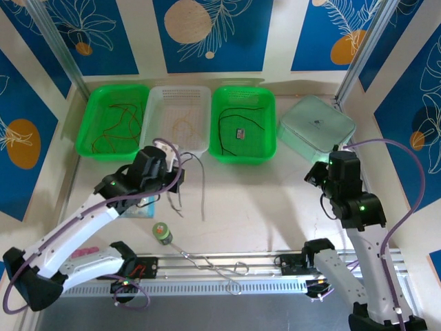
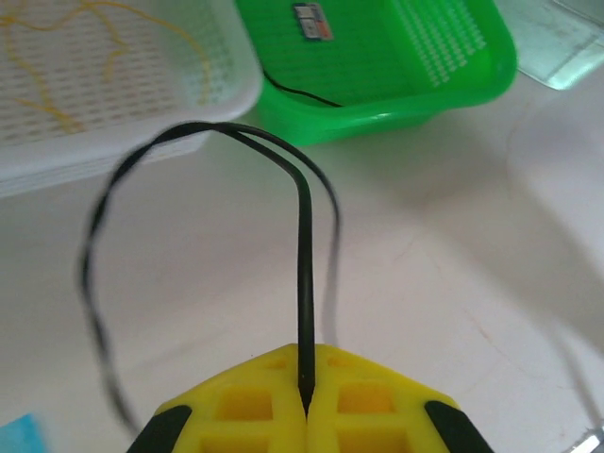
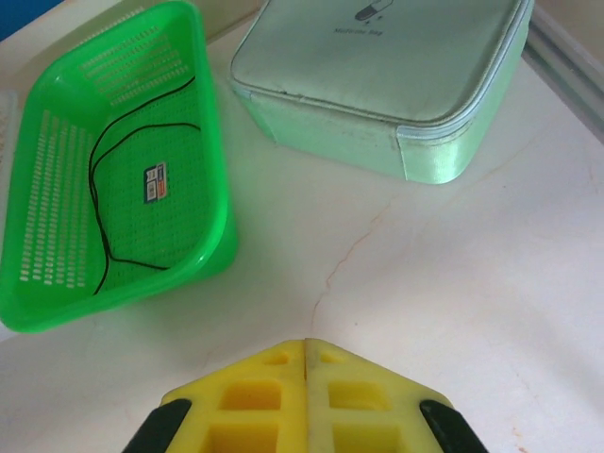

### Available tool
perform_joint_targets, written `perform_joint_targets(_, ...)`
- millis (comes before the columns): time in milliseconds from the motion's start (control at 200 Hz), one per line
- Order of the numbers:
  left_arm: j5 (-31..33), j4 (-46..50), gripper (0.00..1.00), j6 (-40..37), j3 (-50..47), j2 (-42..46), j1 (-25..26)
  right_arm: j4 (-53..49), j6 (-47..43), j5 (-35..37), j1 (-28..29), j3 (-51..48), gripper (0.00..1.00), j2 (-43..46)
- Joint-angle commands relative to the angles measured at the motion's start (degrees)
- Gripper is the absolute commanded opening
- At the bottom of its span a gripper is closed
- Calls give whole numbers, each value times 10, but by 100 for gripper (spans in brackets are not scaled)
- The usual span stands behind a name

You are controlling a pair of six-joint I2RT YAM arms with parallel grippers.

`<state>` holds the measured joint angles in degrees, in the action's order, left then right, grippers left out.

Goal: Untangle the cables

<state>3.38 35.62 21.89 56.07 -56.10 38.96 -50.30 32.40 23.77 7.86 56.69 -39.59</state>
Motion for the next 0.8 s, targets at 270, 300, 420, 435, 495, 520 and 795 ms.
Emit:
perform_joint_targets(270, -77, 75, 0, -88, 36, 1, -33, 194, -61, -402, 38, -28, 64, -42)
perform_joint_targets(300, -84, 77, 0, -93, 42, -3, -33, 209, -74, -400, 62, -33, 70, -47)
perform_joint_targets(420, -118, 85, 0, -97, 66, -29, -33, 233, -170, -295, 191, -43, 80, -75)
perform_joint_targets(435, -122, 86, 0, -97, 69, -32, -33, 232, -184, -277, 204, -43, 81, -80)
perform_joint_targets(495, -140, 89, 0, -97, 81, -45, -33, 233, -230, -214, 254, -43, 81, -100)
perform_joint_targets(520, -146, 89, 0, -96, 85, -49, -32, 235, -247, -199, 266, -43, 82, -109)
perform_joint_targets(795, -173, 83, 0, -86, 112, -62, -26, 332, -305, -251, 305, -46, 82, -223)
